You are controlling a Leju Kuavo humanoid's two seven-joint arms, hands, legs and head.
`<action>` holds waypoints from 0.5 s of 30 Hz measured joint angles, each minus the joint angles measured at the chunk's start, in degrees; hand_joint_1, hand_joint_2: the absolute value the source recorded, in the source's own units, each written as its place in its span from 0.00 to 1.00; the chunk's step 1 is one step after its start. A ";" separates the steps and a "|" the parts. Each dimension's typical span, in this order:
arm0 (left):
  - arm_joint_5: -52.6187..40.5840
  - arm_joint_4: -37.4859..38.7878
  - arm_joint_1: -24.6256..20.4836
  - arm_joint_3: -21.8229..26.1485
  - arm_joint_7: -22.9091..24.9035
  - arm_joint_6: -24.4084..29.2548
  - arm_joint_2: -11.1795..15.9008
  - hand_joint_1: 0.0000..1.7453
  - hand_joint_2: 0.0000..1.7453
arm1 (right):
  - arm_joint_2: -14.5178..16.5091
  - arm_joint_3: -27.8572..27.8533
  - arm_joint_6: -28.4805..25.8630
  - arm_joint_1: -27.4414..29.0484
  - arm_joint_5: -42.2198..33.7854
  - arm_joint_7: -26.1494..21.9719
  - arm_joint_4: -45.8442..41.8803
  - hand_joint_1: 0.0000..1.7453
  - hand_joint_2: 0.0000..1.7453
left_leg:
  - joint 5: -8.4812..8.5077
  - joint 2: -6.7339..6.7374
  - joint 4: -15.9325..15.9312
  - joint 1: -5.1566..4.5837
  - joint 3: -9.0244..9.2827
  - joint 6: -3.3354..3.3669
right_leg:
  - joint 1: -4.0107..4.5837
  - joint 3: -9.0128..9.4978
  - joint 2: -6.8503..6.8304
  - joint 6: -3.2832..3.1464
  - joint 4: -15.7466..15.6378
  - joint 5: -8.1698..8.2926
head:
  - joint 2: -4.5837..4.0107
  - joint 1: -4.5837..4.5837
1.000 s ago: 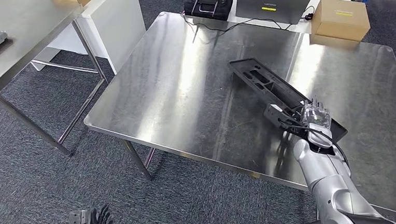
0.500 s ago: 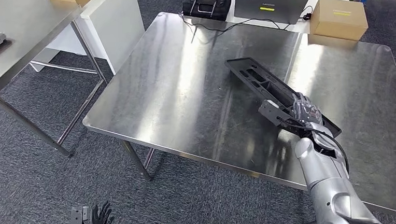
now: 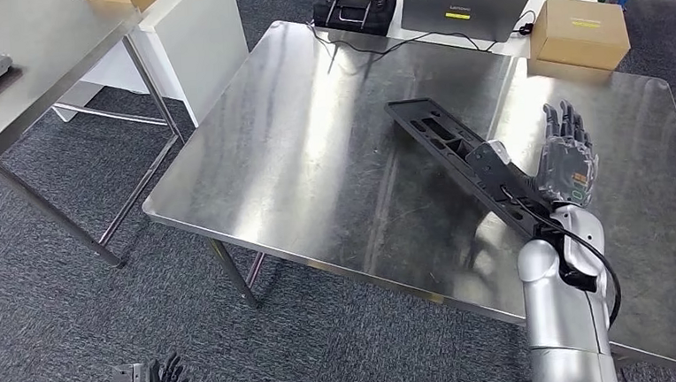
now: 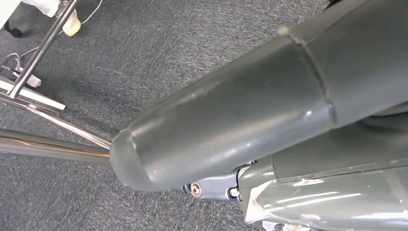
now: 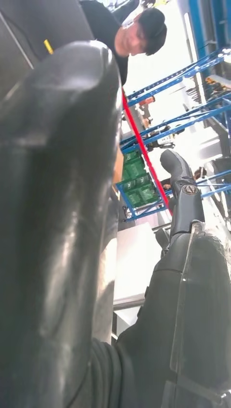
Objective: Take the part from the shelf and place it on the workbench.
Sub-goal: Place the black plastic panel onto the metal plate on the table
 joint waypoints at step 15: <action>2.10 -4.50 3.06 1.42 -0.02 3.48 -1.59 0.00 0.00 | 3.94 6.00 -27.52 25.78 -21.46 -27.61 -39.12 0.00 0.00 | -0.40 -0.07 -0.03 0.08 0.19 -0.43 | 0.05 0.15 -0.02 -0.19 -0.02 -0.41 | 0.00 -0.02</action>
